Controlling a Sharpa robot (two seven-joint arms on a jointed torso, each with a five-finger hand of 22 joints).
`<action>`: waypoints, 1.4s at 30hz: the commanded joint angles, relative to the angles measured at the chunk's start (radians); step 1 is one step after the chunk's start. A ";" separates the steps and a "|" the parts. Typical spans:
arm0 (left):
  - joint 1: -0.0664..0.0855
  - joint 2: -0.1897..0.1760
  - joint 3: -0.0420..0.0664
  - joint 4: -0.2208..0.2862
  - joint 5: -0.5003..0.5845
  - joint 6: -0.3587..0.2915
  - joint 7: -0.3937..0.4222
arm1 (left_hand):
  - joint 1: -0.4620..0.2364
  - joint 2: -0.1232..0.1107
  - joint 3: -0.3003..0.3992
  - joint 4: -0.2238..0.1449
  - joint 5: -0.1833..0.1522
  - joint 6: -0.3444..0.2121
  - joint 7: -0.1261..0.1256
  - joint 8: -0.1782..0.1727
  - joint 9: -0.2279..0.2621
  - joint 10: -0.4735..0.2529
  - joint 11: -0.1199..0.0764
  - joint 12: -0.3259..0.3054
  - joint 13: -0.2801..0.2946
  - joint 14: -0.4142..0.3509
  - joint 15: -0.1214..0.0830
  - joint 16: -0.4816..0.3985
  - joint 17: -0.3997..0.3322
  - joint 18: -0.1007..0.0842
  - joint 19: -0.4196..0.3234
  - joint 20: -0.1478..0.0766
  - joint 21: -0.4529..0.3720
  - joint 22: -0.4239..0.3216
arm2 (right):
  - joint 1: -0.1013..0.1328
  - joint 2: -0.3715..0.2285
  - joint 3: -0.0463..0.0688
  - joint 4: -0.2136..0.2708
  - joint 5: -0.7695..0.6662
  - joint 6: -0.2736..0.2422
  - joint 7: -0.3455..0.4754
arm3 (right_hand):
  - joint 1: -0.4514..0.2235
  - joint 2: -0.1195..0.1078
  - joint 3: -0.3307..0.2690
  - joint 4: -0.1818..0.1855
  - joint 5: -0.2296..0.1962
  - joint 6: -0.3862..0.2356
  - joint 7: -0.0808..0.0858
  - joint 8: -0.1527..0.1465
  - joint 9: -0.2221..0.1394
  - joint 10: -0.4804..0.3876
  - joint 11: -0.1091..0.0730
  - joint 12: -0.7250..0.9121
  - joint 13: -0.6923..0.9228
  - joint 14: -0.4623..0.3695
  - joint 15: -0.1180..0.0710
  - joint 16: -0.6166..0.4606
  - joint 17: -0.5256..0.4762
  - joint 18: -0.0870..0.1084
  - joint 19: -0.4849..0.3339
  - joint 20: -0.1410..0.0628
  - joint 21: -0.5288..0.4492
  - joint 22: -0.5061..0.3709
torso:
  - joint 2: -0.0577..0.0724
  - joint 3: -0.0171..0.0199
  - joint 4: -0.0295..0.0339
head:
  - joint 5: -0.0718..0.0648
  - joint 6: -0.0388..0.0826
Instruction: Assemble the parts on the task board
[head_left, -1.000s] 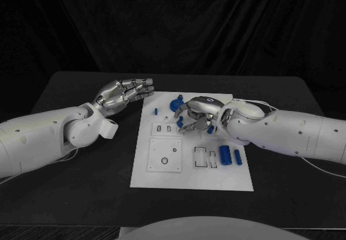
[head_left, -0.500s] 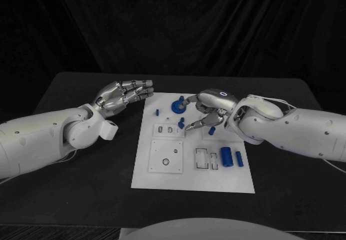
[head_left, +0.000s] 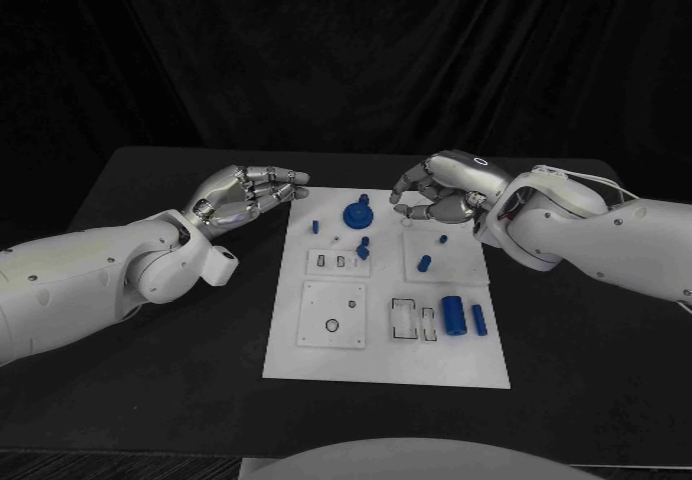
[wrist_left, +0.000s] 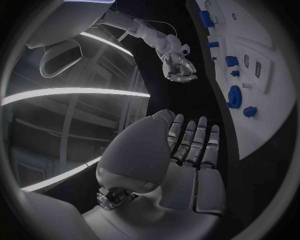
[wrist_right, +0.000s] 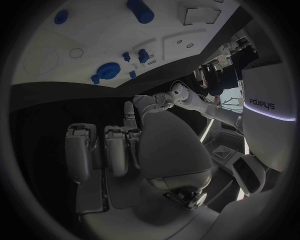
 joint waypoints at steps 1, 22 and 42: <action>0.004 0.009 0.001 -0.003 -0.032 -0.010 0.036 | 0.013 0.000 0.011 -0.004 0.010 0.007 0.002 0.003 -0.001 0.003 -0.003 0.005 -0.001 0.003 -0.001 0.005 -0.002 -0.008 -0.001 -0.001 -0.002 -0.003 | -0.007 0.014 0.000 -0.022 0.015 0.094 -0.026 | 0.028 0.007 0.046 -0.020 -0.047 0.031 0.002 0.001 0.000 0.103 0.011 0.003 0.263 0.103 0.012 0.003 0.264 0.006 0.075 0.006 -0.004 0.245 | -0.002 0.0011 -0.0023 | 0.002 -0.005; 0.002 0.030 0.001 -0.026 -0.034 0.052 0.027 | 0.025 0.007 0.038 -0.015 0.023 0.002 0.002 0.000 -0.001 -0.012 -0.008 0.003 -0.005 -0.011 -0.003 0.003 -0.004 -0.008 -0.021 -0.001 -0.014 -0.008 | -0.071 0.086 0.000 -0.087 -0.068 0.233 -0.071 | -0.039 -0.073 0.432 -0.152 -0.244 0.146 0.004 -0.122 -0.042 0.103 0.014 0.003 0.263 0.101 0.013 -0.001 0.256 0.011 0.064 0.009 -0.019 0.239 | -0.010 0.0051 -0.0112 | 0.016 -0.021; 0.001 0.038 0.001 -0.038 -0.034 0.066 0.025 | 0.027 0.009 0.045 -0.018 0.023 0.001 0.003 -0.001 -0.001 -0.015 -0.008 0.003 -0.006 -0.014 -0.003 0.002 -0.004 -0.008 -0.025 0.000 -0.016 -0.009 | -0.077 0.110 0.000 -0.085 -0.070 0.214 -0.047 | -0.085 -0.085 0.477 -0.174 -0.308 0.118 0.021 -0.175 -0.068 0.103 0.029 0.003 0.263 0.102 0.026 0.000 0.259 0.010 0.064 0.020 -0.018 0.239 | -0.012 0.0026 -0.0108 | 0.016 -0.024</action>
